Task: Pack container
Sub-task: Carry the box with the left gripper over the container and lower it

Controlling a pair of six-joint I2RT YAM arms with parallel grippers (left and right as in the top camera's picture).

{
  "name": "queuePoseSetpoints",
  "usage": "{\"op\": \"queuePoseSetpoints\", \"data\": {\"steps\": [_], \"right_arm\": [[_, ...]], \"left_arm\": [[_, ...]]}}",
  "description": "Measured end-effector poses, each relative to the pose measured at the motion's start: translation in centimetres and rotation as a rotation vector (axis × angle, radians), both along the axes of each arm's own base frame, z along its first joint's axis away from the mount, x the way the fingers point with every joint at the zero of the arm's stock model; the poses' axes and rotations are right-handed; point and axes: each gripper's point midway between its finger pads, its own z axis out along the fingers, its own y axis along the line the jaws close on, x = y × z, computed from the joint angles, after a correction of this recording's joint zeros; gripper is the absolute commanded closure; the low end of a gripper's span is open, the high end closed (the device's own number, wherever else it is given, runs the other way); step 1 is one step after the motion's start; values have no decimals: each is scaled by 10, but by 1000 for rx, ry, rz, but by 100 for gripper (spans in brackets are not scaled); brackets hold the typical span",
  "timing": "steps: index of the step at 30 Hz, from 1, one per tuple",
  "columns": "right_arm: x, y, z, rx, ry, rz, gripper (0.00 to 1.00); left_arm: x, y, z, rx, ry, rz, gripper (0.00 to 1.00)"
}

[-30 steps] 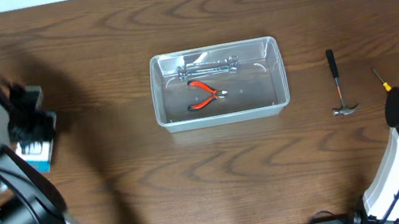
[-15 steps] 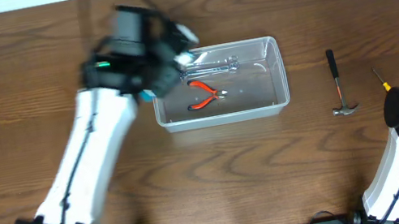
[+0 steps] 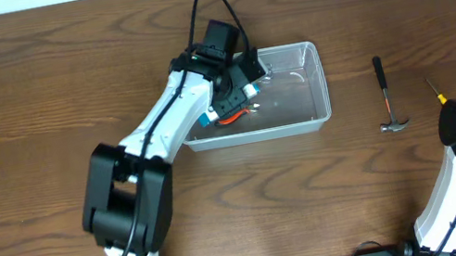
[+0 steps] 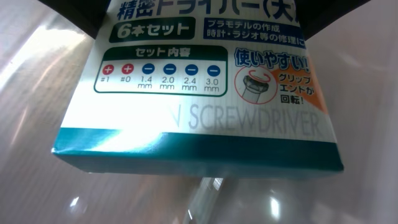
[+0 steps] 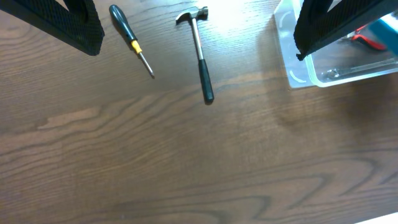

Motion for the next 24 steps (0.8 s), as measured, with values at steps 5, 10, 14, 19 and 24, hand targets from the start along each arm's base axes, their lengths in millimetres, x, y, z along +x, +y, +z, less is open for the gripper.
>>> {"op": "queuePoseSetpoints", "data": {"steps": [5,10,14,19,24], "right_arm": [[0,0,0,0,0,0,1],[0,0,0,0,0,0,1],[0,0,0,0,0,0,1],[0,0,0,0,0,0,1],[0,0,0,0,0,0,1]], "left_arm": [[-7,4,-27,37,67,0,94],[-9,5,-28,40,74,0,47],[-9,5,-28,42,73,1,36],[-6,9,-18,55,47,4,18],[6,7,41,3,-65,17,12]]}}
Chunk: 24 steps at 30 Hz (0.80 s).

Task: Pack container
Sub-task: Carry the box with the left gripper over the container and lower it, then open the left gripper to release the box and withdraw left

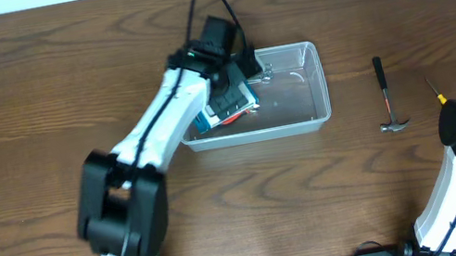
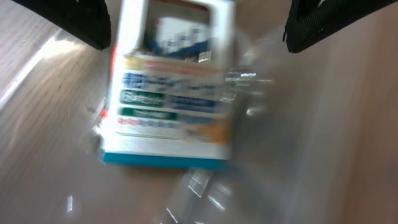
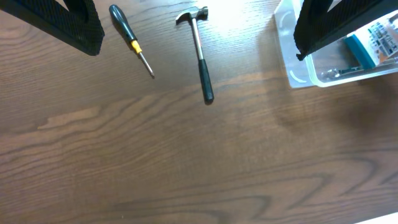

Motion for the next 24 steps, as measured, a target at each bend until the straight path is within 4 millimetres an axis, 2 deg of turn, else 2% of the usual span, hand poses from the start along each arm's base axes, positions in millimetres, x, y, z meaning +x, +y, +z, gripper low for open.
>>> {"op": "queuePoseSetpoints", "data": {"steps": [3,5,11,14,16,18,21,24], "right_arm": [[0,0,0,0,0,0,1],[0,0,0,0,0,0,1],[0,0,0,0,0,0,1],[0,0,0,0,0,0,1],[0,1,0,-1,0,2,1],[1,3,0,-1,-1,8,1],[3,15,0,-5,0,41,1],[6,43,2,-6,-4,103,1]], "left_arm": [[8,0,43,-45,-83,8,12],[5,2,57,-53,-96,14,12],[-2,11,47,-48,-36,77,2],[4,26,52,-59,-43,167,0],[5,47,63,-70,-45,253,2],[4,80,84,-94,-62,368,2],[-2,147,137,-167,-150,594,2],[-25,216,182,-214,-244,806,2]]}}
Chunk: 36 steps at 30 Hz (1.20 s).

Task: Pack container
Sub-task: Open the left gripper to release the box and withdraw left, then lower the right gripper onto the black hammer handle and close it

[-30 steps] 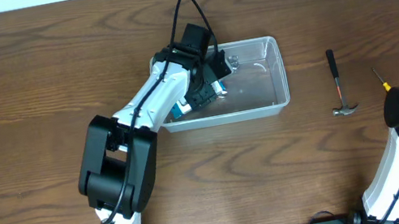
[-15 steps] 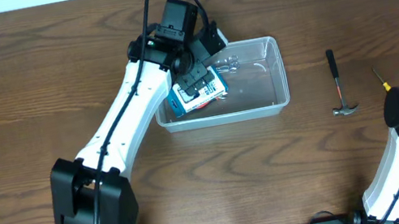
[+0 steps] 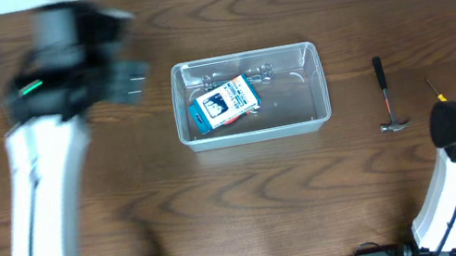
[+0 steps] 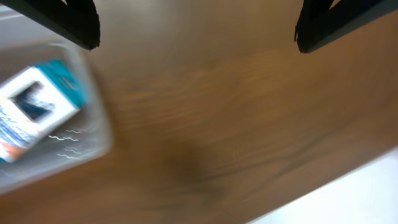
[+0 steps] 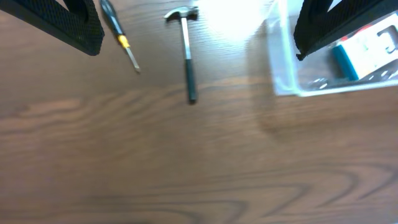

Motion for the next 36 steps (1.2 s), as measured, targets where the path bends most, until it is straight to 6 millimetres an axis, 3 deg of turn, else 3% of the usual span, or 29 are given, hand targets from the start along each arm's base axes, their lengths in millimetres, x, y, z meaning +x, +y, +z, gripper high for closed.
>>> {"op": "queuePoseSetpoints", "data": {"steps": [4,8,10,12,16,18,24,30,36], "right_arm": [[-5,51,17,-2,-39,112,1],[-35,100,49,6,-102,221,1],[-58,109,57,-2,-96,237,1],[-79,101,50,-36,-48,203,1],[-101,77,3,-114,136,118,1],[-105,65,-35,-144,262,87,1],[-93,32,-128,-169,389,-5,1],[-79,1,-184,-136,349,-58,1],[-91,-13,-229,-109,366,-66,1]], "left_arm": [[-29,63,32,-33,-83,232,2],[-41,103,34,-71,-96,397,2],[-44,117,31,-89,-95,452,2],[-46,126,26,-116,-94,485,2],[-48,133,9,-151,-69,515,2],[-48,135,-1,-167,-58,525,2],[-50,141,-27,-181,-29,546,2],[-52,140,-42,-192,-1,547,2],[-51,139,-42,-195,-3,545,2]]}}
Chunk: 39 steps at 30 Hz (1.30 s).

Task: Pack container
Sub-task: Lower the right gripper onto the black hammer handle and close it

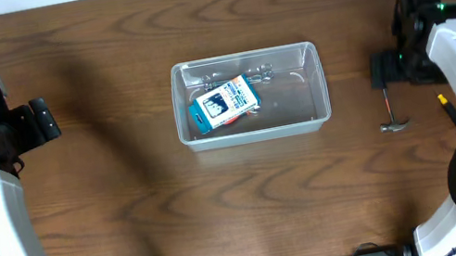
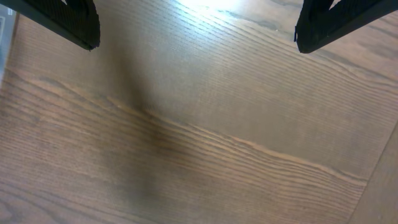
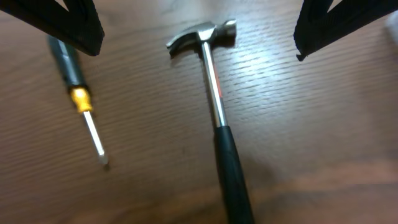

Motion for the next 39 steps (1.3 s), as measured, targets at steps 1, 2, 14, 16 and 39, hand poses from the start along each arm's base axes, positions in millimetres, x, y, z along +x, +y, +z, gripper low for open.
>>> {"op": "queuePoseSetpoints", "data": {"steps": [1,2,14,16,39], "right_arm": [[-3,0,-7,1,8,2,1],[-7,2,-14,9,17,5,1],[-17,5,-47,14,8,22,1],[-17,5,-50,14,4,23,1],[-24,22,-78,117,56,36,1]], "left_arm": [[0,0,0,0,0,0,2],[0,0,0,0,0,0,2],[2,-4,0,-16,-8,-13,2],[3,-4,1,-19,-12,-16,2],[3,-5,1,-22,-17,-20,2]]}}
